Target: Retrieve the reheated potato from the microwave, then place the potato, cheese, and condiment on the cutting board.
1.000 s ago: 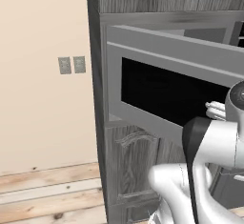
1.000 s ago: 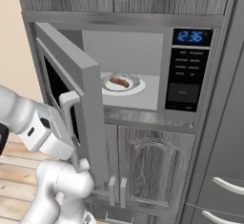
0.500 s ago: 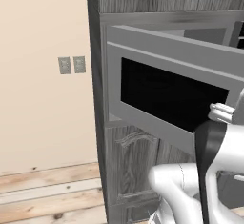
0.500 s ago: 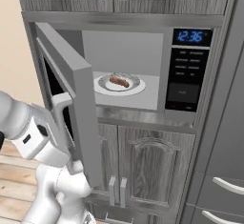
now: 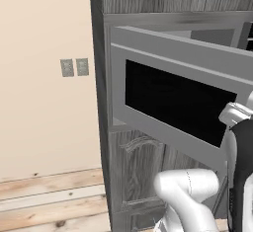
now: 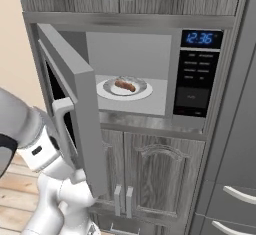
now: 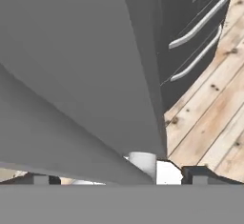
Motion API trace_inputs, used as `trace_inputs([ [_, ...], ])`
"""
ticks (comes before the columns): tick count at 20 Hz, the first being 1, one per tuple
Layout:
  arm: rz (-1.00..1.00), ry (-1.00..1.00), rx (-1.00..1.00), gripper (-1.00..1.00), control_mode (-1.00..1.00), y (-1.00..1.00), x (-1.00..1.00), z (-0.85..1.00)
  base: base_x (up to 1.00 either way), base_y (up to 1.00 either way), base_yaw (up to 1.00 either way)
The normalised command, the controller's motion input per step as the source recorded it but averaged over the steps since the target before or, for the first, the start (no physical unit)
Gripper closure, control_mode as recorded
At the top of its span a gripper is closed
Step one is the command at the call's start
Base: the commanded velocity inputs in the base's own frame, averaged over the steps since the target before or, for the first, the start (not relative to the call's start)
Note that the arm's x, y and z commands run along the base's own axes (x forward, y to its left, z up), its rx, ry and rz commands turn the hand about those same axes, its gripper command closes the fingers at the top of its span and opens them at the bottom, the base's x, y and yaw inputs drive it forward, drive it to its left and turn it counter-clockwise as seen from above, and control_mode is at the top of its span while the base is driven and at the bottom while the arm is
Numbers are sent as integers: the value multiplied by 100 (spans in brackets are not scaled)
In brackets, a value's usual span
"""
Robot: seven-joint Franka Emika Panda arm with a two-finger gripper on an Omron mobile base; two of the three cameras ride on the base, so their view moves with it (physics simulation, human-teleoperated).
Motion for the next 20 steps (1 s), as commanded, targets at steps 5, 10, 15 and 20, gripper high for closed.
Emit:
trace_inputs([
  [5,21,-12,31,-100,-100,-14,-38,3,0,0,0],
  [10,21,-12,41,-100,-100,-9,-34,1,0,0,0],
  [15,14,-11,31,-100,-100,-19,-17,10,0,0,0],
  [20,4,-2,20,-100,-100,-34,8,4,0,0,0],
])
